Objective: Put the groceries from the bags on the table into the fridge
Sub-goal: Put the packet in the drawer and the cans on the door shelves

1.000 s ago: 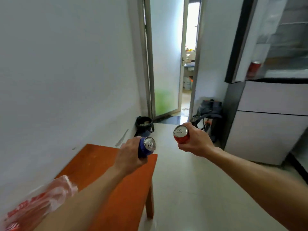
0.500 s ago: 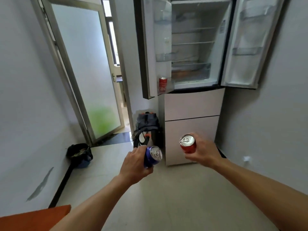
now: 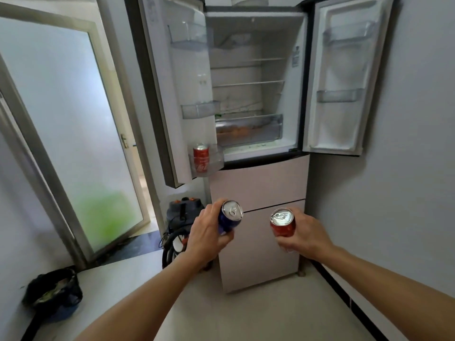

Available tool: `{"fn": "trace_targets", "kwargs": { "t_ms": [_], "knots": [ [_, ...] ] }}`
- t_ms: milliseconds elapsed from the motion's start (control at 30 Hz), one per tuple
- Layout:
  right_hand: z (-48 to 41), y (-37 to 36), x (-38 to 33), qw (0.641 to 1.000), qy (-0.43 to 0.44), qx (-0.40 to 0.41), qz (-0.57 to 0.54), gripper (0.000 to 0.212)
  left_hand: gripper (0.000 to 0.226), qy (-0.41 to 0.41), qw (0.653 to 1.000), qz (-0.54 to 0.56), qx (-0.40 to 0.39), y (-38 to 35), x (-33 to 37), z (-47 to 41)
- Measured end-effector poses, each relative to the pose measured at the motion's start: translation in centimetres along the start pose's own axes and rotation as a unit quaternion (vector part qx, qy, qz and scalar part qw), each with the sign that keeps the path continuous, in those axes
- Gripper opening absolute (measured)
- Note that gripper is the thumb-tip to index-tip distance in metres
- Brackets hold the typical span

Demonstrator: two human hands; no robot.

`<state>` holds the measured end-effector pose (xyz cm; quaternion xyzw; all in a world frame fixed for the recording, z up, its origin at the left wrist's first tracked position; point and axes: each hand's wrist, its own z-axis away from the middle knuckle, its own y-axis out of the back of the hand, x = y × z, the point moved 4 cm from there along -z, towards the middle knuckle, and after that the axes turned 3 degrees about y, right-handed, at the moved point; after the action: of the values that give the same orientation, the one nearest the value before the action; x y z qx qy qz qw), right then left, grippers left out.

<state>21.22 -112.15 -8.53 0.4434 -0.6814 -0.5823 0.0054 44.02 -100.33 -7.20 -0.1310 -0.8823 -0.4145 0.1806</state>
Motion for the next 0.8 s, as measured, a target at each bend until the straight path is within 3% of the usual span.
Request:
{"fn": "trace_targets", "kwargs": {
  "t_ms": [200, 500, 667, 800],
  "knots": [
    [-11.2, 1.2, 1.8, 0.999, 0.001, 0.033, -0.035, 0.066, 0.072, 0.002, 0.998, 0.008, 0.067, -2.1, -2.5, -13.9],
    [-26.2, -1.3, 7.3, 0.996, 0.044, -0.010, -0.081, 0.073, 0.070, 0.023, 0.993, -0.004, 0.116, -5.3, -7.7, -29.2],
    [-36.0, -2.8, 9.8, 0.989, 0.087, -0.040, -0.115, 0.070, 0.069, 0.053, 0.984, -0.059, 0.163, -6.3, -10.4, -35.1],
    [-42.4, -4.1, 10.4, 0.980, 0.112, -0.069, -0.150, 0.068, 0.083, 0.070, 0.976, -0.141, 0.149, -7.5, -12.1, -37.4]
  ]
}}
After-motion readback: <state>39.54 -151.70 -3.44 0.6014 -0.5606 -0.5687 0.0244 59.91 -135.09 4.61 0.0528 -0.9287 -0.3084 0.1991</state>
